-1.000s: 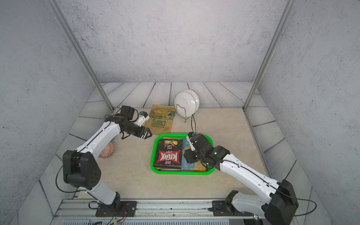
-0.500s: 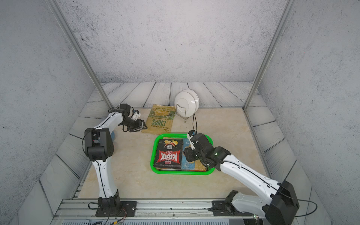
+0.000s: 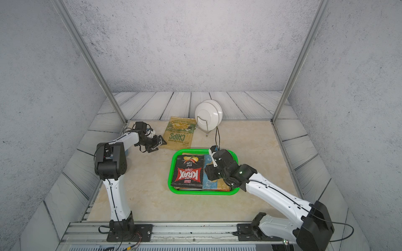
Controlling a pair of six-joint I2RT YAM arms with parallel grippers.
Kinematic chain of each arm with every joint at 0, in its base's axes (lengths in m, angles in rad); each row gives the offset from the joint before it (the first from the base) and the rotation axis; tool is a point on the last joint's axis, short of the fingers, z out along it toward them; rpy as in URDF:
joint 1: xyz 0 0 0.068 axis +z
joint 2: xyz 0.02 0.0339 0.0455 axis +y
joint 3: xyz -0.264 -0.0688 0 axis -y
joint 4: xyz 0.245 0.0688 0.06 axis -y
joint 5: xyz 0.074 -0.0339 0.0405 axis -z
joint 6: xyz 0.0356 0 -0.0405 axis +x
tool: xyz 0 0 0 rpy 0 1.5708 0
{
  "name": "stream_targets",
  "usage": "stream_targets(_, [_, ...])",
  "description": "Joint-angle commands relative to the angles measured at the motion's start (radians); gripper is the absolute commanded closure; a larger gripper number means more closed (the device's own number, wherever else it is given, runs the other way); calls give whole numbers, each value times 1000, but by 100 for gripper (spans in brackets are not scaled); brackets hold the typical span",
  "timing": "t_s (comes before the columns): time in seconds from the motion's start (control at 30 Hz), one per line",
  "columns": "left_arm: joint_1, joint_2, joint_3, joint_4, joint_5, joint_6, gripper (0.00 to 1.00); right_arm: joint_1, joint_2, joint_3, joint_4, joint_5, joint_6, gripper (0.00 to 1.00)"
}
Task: Put the potato chips into the basket
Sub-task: Pick up the potato chip from the center of the board.
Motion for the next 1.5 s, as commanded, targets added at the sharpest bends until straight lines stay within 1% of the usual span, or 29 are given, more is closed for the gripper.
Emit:
stream_targets(0.0, [2,29,-45,72,-12,-105,16,1,-20,-6,7,-5,12,48])
stream_targets(0.13, [1,68,-43,127,39,-173,16,2,-25,-4,-1,-2,12,48])
stream_targets(0.27, [-1,108,-40,181,86,-236,19,1,-34,-1,-17,11,10,48])
stream_targets(0.33, [-3,119,-36,197,101,-255,20,1,-38,1,-24,18,7,48])
stream_targets(0.43, [-5,124,-33,217,105,-268,25,0,-43,1,-28,22,6,48])
stream_targets(0.6, [-6,117,-31,224,84,-276,40,0,-39,3,-28,16,6,48])
stream_targets(0.73, [0,113,-31,226,46,-275,55,0,-44,2,-28,10,8,48])
stream_targets(0.8, [2,113,-33,227,30,-282,58,-1,-49,1,-30,12,9,48])
stream_targets(0.9, [7,123,-30,229,27,-295,72,0,-56,0,-33,15,10,48])
stream_targets(0.93, [7,127,-26,228,27,-298,78,1,-59,-1,-34,16,10,48])
stream_targets(1.0, [12,132,-24,230,35,-302,95,0,-65,-2,-35,17,11,48])
stream_targets(1.03, [14,132,-25,230,35,-305,100,-1,-66,-2,-36,18,11,48])
stream_targets(1.2, [24,81,-56,244,27,-291,100,0,-72,-2,-37,19,10,48])
stream_targets(1.3, [33,1,-92,251,23,-244,100,0,-77,1,-39,20,6,48])
stream_targets(1.4, [39,-89,-102,223,17,-146,100,-1,-84,0,-29,19,-1,48])
stream_targets(1.47, [40,-138,-88,190,28,-59,100,1,-91,-1,-17,14,-4,48])
